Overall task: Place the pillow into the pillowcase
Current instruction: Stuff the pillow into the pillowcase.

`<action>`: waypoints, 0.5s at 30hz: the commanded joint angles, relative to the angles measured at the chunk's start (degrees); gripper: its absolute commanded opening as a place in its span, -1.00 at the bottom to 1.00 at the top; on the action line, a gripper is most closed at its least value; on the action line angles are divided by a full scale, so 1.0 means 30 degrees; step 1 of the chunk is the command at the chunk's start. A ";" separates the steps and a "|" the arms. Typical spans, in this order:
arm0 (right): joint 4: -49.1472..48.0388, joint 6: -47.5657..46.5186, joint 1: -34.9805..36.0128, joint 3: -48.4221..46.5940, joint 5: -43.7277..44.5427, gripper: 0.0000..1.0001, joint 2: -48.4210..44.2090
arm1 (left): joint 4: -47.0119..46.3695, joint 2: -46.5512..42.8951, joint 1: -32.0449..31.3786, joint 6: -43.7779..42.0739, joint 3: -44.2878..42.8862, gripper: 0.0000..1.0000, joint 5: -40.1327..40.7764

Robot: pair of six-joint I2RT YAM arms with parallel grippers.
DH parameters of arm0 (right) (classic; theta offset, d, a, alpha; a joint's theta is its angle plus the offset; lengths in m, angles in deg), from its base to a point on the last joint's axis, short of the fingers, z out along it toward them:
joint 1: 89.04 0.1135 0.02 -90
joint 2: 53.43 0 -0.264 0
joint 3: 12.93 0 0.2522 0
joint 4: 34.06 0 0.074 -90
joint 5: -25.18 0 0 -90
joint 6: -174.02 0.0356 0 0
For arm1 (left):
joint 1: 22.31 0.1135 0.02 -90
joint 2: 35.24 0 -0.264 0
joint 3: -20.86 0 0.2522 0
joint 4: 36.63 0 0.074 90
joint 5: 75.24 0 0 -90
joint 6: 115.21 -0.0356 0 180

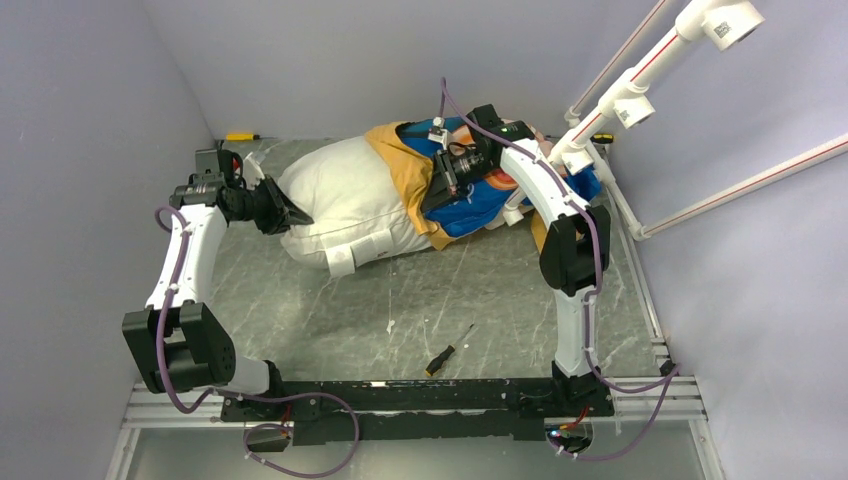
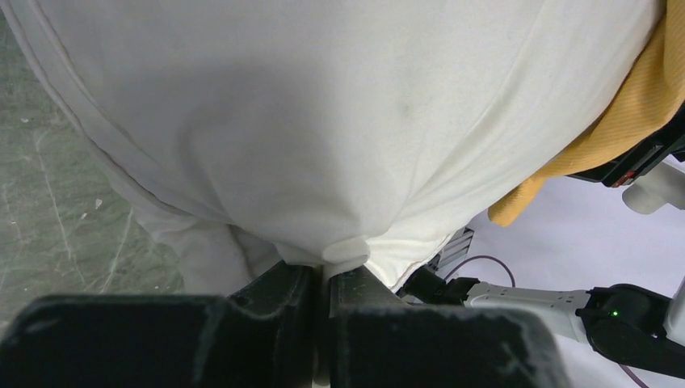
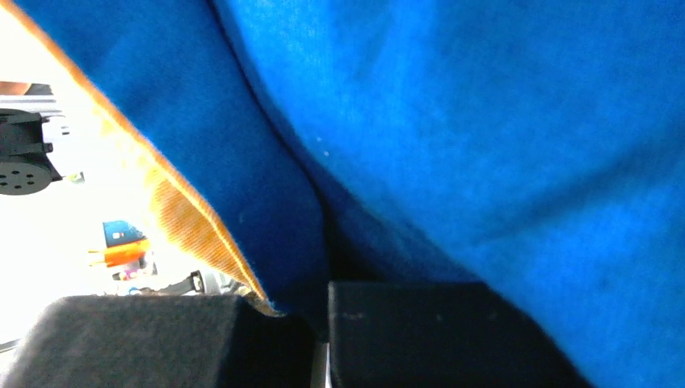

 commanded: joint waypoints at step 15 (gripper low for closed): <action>-0.0775 0.1404 -0.2143 -0.0794 -0.2332 -1.00 0.0757 | 0.0876 0.0194 -0.1706 -0.1535 -0.3969 -0.29 0.5999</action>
